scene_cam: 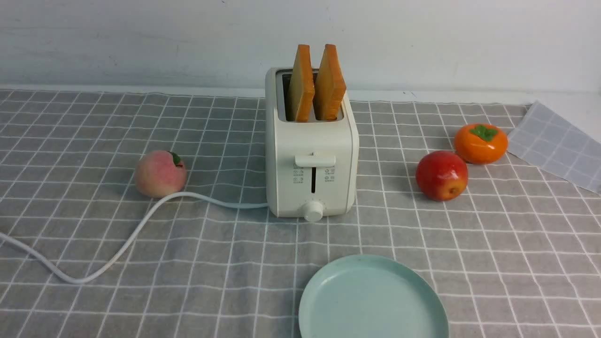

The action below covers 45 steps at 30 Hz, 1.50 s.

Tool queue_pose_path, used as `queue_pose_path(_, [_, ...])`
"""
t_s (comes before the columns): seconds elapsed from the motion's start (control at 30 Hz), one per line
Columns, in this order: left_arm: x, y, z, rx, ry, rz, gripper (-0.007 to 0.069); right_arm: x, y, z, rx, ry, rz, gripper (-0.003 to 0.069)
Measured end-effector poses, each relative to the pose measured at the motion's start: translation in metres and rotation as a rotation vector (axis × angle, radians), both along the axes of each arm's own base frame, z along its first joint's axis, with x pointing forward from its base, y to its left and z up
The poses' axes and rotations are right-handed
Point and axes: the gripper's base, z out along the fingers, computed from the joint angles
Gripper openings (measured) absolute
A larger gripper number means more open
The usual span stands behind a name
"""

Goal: Take toasted bread from bread machine on grey coffee table place on plate.
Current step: 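Grasp the toast slice in the toaster and pull it up out of the slot with the right gripper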

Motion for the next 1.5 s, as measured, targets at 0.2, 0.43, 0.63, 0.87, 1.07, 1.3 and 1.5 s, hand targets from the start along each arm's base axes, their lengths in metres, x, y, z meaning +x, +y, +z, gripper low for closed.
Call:
queue_pose_path(0.2, [0.0000, 0.0000, 0.0000, 0.000, 0.000, 0.000, 0.0238, 0.0000, 0.0000, 0.0000, 0.000, 0.000, 0.000, 0.0240])
queue_pose_path(0.43, [0.0000, -0.0011, 0.0000, 0.000, 0.000, -0.021, 0.0238, 0.0000, 0.0000, 0.0000, 0.000, 0.000, 0.000, 0.0240])
queue_pose_path(0.63, [0.0000, -0.0013, 0.0000, 0.000, 0.000, -0.025, 0.0238, 0.0000, 0.0000, 0.0000, 0.000, 0.000, 0.000, 0.0240])
queue_pose_path(0.87, [0.0000, -0.0013, 0.0000, 0.000, 0.000, -0.025, 0.0239, 0.0000, 0.0000, 0.0000, 0.000, 0.000, 0.000, 0.0240])
queue_pose_path(1.07, [0.0000, -0.0013, 0.0000, 0.000, 0.000, -0.025, 0.0239, 0.0000, 0.0000, 0.0000, 0.000, 0.000, 0.000, 0.0240])
queue_pose_path(1.3, [0.0000, -0.0013, 0.0000, 0.000, 0.000, -0.025, 0.0239, 0.0000, 0.0000, 0.0000, 0.000, 0.000, 0.000, 0.0240])
queue_pose_path(1.5, [0.0000, -0.0013, 0.0000, 0.000, 0.000, -0.025, 0.0239, 0.0000, 0.0000, 0.0000, 0.000, 0.000, 0.000, 0.0240])
